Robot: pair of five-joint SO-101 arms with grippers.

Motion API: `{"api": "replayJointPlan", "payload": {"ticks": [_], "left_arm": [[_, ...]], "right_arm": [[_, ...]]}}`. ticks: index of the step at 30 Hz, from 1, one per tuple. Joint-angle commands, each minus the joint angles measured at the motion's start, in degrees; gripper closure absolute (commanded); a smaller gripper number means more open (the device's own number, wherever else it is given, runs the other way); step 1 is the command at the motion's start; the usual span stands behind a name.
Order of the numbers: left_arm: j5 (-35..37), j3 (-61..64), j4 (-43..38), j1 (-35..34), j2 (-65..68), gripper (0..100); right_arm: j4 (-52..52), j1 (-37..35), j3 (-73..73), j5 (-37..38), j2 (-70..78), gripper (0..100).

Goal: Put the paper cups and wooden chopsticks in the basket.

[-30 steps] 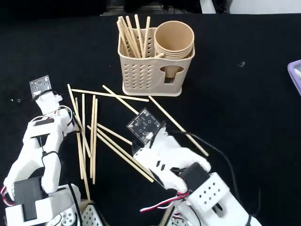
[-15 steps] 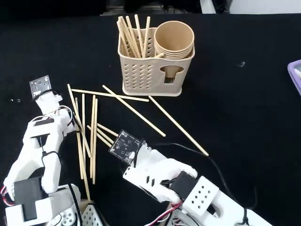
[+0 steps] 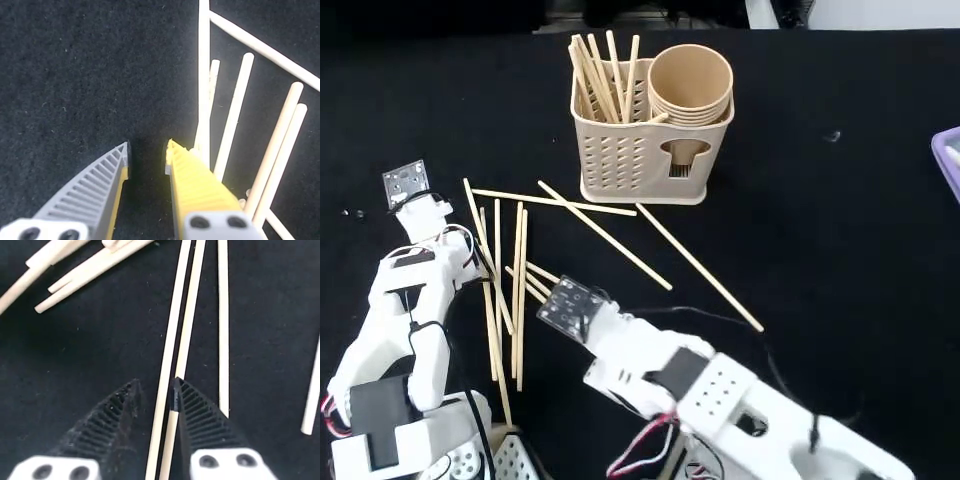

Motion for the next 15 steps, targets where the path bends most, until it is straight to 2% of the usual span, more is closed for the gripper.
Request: {"api": "replayJointPlan", "payload": {"ticks": [1, 8, 15], "left_arm": [[0.09, -0.40, -0.79, 0.31, -0.44, 87], [0.09, -0.40, -0.79, 0.31, -0.44, 87], [0.09, -0.04, -0.79, 0.31, -0.44, 87]], "right_arm": [[-3.52, -1.05, -5.93, -0.09, 9.89, 88.4], [-3.60, -0.97, -11.03, 0.09, 21.23, 88.5], [-1.67, -0.97, -14.11, 0.44, 25.10, 88.4]]}}
